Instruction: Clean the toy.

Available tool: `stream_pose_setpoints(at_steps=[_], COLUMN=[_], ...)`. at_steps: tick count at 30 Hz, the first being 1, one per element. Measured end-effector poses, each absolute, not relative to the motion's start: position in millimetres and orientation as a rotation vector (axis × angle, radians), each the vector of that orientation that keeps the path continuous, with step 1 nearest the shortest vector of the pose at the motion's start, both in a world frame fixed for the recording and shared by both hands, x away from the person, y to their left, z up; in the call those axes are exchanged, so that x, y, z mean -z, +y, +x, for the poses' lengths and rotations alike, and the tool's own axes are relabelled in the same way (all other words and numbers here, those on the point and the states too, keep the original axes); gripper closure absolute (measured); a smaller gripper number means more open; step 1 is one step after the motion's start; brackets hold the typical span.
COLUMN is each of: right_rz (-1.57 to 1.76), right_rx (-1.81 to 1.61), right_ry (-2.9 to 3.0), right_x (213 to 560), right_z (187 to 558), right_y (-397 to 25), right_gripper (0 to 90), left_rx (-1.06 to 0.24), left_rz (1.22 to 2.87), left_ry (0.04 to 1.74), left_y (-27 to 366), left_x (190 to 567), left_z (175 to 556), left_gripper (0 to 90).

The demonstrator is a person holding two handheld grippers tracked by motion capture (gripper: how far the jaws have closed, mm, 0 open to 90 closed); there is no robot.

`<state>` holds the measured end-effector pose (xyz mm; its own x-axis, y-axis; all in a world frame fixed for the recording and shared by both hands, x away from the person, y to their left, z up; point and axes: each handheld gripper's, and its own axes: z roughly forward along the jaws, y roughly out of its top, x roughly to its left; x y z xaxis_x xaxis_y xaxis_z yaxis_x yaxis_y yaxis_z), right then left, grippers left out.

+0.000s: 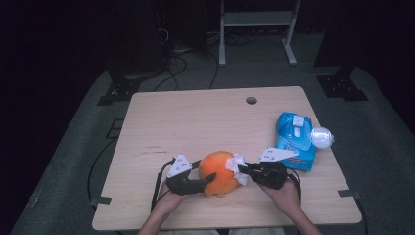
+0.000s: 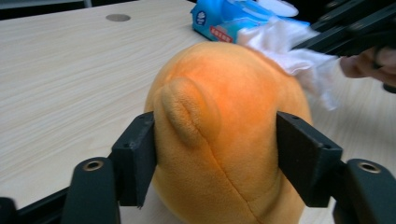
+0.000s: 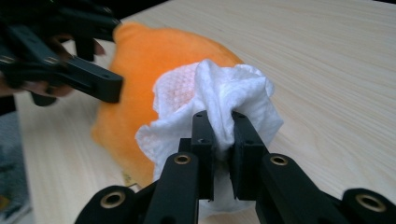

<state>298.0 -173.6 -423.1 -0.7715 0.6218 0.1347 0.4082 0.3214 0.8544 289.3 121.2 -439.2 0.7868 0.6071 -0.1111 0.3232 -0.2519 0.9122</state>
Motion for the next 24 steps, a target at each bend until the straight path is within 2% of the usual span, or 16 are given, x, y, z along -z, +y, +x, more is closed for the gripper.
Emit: stream_pose_setpoints(at_steps=[4,9,13,20,24], right_rz=[1.027,0.934,0.95,0.891,0.854], right_rx=[-1.423,-1.455,-1.454,-1.486,-1.499], right_ry=[2.361,2.379,2.379,2.42,2.431], right_x=[432,423,426,423,418], right_z=[306,295,297,287,285], right_y=[-182,-172,-172,-161,-156], right_gripper=[80.7,80.6,80.6,80.5,80.5], left_rx=[-0.31,-0.283,-0.264,-0.251,-0.278], left_rz=[1.855,1.835,1.814,1.759,1.784], left_ry=[0.713,0.742,0.751,0.809,0.78], left_y=[121,125,125,128,128], left_x=[438,441,440,439,440], left_z=[289,292,292,295,293], left_gripper=[31.6,31.0,26.8,26.4,32.9])
